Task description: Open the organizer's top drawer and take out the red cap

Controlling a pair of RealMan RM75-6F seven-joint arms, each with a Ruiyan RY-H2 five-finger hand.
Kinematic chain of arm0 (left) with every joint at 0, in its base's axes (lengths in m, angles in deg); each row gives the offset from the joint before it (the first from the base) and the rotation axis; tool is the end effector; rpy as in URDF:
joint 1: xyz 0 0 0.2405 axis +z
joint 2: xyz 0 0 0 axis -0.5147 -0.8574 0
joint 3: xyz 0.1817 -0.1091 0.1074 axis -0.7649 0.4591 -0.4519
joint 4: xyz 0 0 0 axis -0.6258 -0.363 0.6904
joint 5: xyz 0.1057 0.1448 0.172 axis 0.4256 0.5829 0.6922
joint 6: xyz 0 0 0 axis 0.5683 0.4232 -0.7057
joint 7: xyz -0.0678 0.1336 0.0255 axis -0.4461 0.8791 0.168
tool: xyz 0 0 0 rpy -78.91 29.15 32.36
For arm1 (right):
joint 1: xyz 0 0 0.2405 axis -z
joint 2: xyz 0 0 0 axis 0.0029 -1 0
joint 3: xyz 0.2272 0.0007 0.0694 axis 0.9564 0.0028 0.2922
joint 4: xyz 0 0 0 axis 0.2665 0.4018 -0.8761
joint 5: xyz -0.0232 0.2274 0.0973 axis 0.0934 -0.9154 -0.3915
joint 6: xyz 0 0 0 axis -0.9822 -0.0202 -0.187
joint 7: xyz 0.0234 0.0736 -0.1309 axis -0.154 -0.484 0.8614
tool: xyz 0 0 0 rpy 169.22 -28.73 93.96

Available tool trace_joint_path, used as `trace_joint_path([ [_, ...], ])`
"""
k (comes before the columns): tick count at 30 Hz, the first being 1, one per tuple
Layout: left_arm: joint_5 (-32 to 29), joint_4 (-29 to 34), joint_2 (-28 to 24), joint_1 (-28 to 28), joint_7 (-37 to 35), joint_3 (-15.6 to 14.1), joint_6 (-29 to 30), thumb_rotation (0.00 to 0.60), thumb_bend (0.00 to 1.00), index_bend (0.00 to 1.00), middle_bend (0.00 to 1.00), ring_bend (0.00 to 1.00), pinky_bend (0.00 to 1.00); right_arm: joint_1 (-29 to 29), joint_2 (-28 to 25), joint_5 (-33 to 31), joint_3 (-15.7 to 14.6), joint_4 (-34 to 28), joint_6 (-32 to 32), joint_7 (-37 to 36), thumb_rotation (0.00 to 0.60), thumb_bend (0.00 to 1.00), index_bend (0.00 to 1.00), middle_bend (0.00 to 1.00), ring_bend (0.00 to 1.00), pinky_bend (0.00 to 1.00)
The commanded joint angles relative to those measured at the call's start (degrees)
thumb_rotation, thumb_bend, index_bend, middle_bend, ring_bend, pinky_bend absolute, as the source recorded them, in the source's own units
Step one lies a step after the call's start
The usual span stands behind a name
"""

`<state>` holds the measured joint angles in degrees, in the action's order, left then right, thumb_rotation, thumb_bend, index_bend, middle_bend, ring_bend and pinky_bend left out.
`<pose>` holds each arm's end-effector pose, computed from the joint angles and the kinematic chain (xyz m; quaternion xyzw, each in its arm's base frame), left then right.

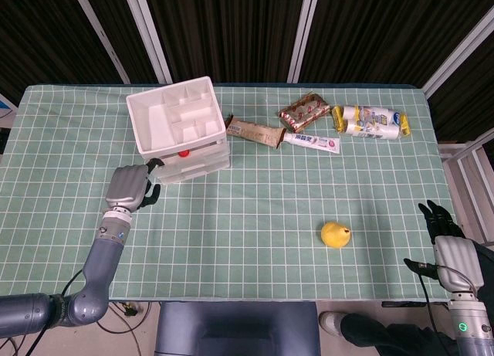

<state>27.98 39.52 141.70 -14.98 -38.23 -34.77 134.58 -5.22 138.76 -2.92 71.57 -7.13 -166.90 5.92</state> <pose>-0.1005 0.3382 0.0102 -0.6364 -0.4736 -0.3448 0.5018 -0.3016 -0.2019 0.1041 0.5693 -0.4182 0.3837 0.5947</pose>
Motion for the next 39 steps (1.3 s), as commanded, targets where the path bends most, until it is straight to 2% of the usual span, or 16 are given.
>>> trace_joint_path([
  [1,-0.4,0.2,0.2,-0.2,-0.3,0.2,-0.2,0.6,0.47,0.3,1.0,0.95,0.94,0.0,0.0,0.0,0.0,0.0,0.0,0.0,0.6,0.07,0.0,0.0,0.0,0.23],
  [9,-0.7,1.9,0.1,-0.5,-1.3,0.3,-0.4,0.6,0.47,0.31,1.0,0.95,0.94,0.0,0.0,-0.1,0.0,-0.1,0.0,-0.1,0.6,0.07,0.0,0.0,0.0,0.23],
  [18,2.0,5.2,-0.3,-0.1,-2.5,-0.4,0.4,0.6,0.47,0.31,1.0,0.95,0.94,0.1,-0.1,-0.1,0.0,-0.2,-0.1,-0.1,0.6,0.07,0.0,0.0,0.0,0.23],
  [39,2.5,7.3,0.6,-1.0,-2.8,-1.3,0.3,0.6,0.47,0.32,1.0,0.95,0.94,0.2,-0.1,0.0,0.1,-0.1,-0.3,-0.4,0.6,0.07,0.0,0.0,0.0,0.23],
])
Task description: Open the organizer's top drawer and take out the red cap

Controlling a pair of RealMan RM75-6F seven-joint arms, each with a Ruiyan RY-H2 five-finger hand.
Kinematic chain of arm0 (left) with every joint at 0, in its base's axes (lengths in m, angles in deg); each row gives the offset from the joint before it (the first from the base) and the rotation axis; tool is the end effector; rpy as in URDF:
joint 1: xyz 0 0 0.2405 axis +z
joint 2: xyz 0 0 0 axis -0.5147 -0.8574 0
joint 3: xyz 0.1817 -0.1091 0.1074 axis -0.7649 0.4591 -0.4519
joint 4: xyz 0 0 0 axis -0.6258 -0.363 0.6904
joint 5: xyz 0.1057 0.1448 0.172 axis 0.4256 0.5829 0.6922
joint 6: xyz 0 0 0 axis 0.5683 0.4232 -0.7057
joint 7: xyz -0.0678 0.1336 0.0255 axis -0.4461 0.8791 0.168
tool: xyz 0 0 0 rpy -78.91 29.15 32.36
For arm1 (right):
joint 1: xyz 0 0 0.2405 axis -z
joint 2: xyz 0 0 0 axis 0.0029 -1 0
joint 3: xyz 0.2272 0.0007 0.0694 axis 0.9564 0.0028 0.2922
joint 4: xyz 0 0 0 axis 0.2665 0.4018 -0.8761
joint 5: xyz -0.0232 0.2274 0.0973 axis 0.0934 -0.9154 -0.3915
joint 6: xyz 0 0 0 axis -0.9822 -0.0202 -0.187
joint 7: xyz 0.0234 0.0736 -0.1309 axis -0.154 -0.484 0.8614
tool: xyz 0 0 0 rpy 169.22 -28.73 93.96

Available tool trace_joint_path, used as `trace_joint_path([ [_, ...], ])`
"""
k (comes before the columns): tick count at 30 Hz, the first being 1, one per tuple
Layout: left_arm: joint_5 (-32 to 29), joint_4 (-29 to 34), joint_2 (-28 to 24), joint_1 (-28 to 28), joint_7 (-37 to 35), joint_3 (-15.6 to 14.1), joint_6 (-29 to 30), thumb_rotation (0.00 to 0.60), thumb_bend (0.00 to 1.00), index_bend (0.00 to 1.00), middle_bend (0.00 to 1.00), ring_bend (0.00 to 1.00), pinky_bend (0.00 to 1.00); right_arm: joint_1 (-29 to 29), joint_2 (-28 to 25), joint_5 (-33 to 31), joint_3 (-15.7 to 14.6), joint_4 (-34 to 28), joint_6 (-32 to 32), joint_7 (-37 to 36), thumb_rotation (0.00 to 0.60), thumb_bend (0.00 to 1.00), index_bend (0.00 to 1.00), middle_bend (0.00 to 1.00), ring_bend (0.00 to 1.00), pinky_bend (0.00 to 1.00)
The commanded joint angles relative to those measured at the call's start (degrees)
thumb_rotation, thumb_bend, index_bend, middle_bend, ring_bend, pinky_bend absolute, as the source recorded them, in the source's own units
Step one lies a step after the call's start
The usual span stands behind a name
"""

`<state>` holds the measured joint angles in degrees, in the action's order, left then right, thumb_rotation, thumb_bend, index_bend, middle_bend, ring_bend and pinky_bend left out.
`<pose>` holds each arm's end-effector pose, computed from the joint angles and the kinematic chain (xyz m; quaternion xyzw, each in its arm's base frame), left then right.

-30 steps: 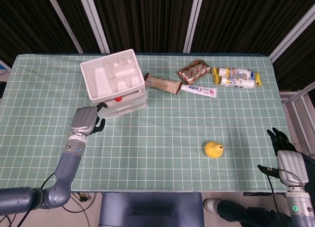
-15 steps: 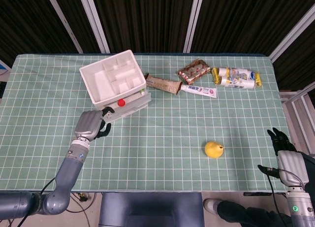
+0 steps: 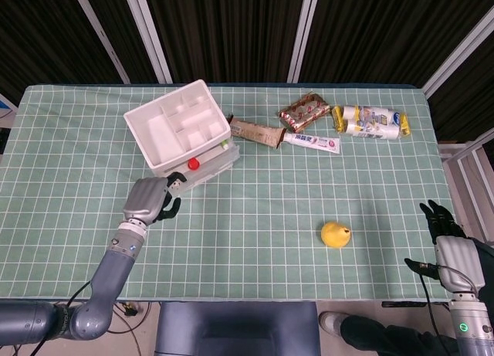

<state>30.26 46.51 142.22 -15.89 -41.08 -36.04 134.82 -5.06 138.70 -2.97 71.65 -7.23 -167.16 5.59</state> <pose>-0.0672 0.3071 -0.0015 -0.6542 -0.4962 -0.3731 0.4320 -0.3017 -0.2013 0.1051 0.5660 -0.4193 0.3864 0.5954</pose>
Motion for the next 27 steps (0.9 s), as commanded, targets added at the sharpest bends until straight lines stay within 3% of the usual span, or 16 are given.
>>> trace_joint_path([
  [1,0.3,0.5,0.1,-0.2,0.1,0.0,0.2,0.6,0.47,0.32,1.0,0.95,0.94,0.0,0.0,0.0,0.0,0.0,0.0,-0.1,0.6,0.07,0.0,0.0,0.0,0.23],
  [27,1.1,3.9,1.2,-1.9,0.9,-0.9,0.4,0.6,0.47,0.32,1.0,0.95,0.94,0.0,-0.1,-0.2,0.1,-0.2,0.1,-0.2,0.6,0.07,0.0,0.0,0.0,0.23],
])
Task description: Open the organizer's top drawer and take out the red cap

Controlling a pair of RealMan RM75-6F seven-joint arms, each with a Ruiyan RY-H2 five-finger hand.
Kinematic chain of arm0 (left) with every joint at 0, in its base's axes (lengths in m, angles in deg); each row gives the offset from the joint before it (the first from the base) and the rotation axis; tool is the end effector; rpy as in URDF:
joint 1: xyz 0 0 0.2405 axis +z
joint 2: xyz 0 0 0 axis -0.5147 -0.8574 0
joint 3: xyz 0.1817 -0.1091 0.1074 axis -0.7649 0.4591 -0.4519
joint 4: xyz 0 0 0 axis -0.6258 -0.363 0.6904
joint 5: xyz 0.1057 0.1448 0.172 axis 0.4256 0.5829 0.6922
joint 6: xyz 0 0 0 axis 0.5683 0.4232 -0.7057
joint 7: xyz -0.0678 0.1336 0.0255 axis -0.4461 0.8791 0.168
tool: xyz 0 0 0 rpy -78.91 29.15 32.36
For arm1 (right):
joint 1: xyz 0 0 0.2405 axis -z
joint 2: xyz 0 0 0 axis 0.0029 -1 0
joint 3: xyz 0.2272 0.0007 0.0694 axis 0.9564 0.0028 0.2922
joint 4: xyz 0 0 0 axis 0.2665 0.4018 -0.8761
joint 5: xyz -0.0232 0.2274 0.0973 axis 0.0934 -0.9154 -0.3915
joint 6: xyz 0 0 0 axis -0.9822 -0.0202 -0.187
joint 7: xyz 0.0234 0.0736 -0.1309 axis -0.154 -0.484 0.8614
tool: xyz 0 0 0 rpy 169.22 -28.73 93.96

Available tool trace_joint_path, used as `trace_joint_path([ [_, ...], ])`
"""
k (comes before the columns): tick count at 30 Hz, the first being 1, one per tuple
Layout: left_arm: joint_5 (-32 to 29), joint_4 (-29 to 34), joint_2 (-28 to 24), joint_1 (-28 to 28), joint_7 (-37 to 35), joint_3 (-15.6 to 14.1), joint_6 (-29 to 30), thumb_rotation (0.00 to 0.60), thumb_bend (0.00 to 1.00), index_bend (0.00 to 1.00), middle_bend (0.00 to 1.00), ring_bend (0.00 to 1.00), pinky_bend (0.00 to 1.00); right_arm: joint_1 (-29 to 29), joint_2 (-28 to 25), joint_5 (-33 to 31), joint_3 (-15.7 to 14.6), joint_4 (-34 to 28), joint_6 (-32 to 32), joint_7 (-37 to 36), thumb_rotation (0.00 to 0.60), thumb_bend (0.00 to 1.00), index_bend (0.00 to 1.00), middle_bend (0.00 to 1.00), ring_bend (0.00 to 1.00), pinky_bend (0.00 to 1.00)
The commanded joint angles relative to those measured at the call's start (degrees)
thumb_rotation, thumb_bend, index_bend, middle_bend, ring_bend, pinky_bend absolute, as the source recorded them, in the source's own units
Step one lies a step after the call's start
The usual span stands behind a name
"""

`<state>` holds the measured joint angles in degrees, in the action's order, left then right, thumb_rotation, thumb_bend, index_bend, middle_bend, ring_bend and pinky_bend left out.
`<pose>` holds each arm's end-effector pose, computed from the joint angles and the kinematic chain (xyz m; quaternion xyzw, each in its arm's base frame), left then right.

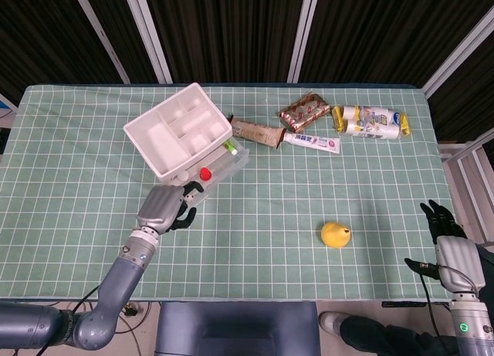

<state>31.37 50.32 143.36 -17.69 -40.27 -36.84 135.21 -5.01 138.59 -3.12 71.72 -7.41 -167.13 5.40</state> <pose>-0.0417 0.2873 -0.0089 -0.6766 -0.4921 -0.3828 0.3919 -0.3016 -0.2013 0.1056 0.5640 -0.4213 0.3873 0.5953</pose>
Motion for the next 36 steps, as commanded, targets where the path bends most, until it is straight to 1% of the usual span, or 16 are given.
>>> trace_joint_path([
  [1,-0.1,0.1,0.2,-0.2,0.2,-0.1,0.1,0.6,0.47,0.32,1.0,0.95,0.94,0.0,0.0,0.0,0.0,0.0,0.0,0.0,0.6,0.07,0.0,0.0,0.0,0.23],
  [20,0.4,0.9,2.2,-1.6,1.0,-0.8,0.4,0.6,0.47,0.32,1.0,0.95,0.94,0.0,-0.2,-0.2,0.0,-0.1,0.2,-0.1,0.6,0.07,0.0,0.0,0.0,0.23],
  [36,1.0,2.1,2.2,-2.3,1.6,-0.8,0.7,0.6,0.46,0.31,1.0,0.95,0.94,0.0,-0.1,-0.2,0.0,-0.1,0.2,-0.2,0.6,0.07,0.0,0.0,0.0,0.23],
])
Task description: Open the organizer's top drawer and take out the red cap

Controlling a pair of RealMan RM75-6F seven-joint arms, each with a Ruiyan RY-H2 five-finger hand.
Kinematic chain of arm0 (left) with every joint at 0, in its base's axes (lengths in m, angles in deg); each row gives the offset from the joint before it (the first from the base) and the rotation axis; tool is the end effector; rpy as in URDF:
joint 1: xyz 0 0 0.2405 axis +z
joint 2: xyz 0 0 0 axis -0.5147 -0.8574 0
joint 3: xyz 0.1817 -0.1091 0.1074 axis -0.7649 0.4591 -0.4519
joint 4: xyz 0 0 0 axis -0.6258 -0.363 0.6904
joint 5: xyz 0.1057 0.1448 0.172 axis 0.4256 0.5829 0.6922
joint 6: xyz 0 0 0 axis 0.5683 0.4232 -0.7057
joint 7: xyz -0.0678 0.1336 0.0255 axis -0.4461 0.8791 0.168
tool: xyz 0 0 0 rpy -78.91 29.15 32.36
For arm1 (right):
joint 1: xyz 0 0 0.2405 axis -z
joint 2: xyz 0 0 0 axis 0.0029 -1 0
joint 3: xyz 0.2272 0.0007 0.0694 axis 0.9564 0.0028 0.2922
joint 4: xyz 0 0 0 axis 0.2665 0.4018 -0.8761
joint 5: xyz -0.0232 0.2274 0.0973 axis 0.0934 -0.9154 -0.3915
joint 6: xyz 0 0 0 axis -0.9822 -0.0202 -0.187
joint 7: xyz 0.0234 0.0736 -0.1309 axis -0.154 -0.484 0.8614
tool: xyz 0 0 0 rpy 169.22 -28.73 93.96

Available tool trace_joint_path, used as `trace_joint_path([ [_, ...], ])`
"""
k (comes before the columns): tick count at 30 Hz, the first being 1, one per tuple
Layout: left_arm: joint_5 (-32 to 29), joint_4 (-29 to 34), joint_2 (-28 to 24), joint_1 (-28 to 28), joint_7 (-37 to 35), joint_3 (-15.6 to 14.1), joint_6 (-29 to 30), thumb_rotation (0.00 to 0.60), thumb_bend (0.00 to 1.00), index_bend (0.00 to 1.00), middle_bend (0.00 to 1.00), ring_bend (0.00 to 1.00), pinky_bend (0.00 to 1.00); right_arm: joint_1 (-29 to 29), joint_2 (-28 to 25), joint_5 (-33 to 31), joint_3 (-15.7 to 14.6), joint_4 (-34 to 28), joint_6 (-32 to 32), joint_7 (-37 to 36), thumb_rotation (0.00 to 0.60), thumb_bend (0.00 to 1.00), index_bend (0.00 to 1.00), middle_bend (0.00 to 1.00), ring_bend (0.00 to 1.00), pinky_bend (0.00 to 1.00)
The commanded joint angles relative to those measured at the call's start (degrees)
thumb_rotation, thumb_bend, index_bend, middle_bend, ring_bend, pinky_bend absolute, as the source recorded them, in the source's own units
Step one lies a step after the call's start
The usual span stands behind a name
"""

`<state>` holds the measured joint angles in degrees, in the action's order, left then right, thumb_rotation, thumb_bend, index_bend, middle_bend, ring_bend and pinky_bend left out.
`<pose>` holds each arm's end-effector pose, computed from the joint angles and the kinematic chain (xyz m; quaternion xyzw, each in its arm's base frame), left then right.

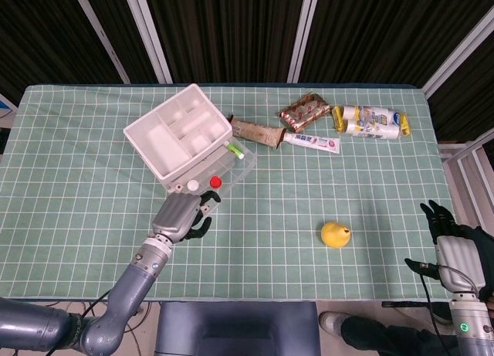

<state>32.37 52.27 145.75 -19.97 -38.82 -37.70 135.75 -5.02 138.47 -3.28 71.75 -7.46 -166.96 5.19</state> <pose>-0.0188 0.2700 -0.0189 -0.6991 -0.4808 -0.3894 0.3584 -0.3021 -0.2015 0.1060 0.5632 -0.4233 0.3870 0.5949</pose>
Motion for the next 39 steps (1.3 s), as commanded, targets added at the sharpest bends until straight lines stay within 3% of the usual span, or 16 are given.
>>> trace_joint_path([
  [1,0.1,0.4,-0.5,-0.1,0.3,0.1,0.2,0.6,0.45,0.31,1.0,0.95,0.94,0.0,0.0,0.0,0.0,0.0,0.0,0.0,0.6,0.07,0.0,0.0,0.0,0.23],
  [8,-1.1,4.3,-4.9,-1.9,3.8,2.5,1.1,0.6,0.26,0.29,1.0,0.96,0.95,0.0,0.0,0.0,0.0,0.0,0.0,-0.1,0.6,0.07,0.0,0.0,0.0,0.23],
  [15,-5.3,4.6,-9.0,-8.0,11.2,6.2,-0.3,0.6,0.2,0.3,1.0,0.98,0.97,0.0,0.1,-0.1,0.1,-0.1,0.1,-0.1,0.6,0.07,0.0,0.0,0.0,0.23],
  [20,-13.6,0.5,-10.7,-15.0,18.2,7.9,-3.7,0.6,0.17,0.34,1.0,0.99,0.98,-0.1,0.1,-0.2,0.1,0.0,0.2,-0.3,0.6,0.07,0.0,0.0,0.0,0.23],
  [28,-22.4,-7.3,-10.7,-24.0,26.8,5.7,-9.0,0.6,0.17,0.36,1.0,1.0,0.99,-0.1,0.0,-0.6,0.2,-0.2,0.5,-1.2,0.6,0.07,0.0,0.0,0.0,0.23],
  [39,-29.4,-15.9,-6.5,-31.4,30.9,1.9,-12.2,0.6,0.19,0.43,1.0,1.0,1.0,-0.1,-0.4,-1.2,0.4,-0.5,0.9,-2.4,0.6,0.07,0.0,0.0,0.0,0.23],
])
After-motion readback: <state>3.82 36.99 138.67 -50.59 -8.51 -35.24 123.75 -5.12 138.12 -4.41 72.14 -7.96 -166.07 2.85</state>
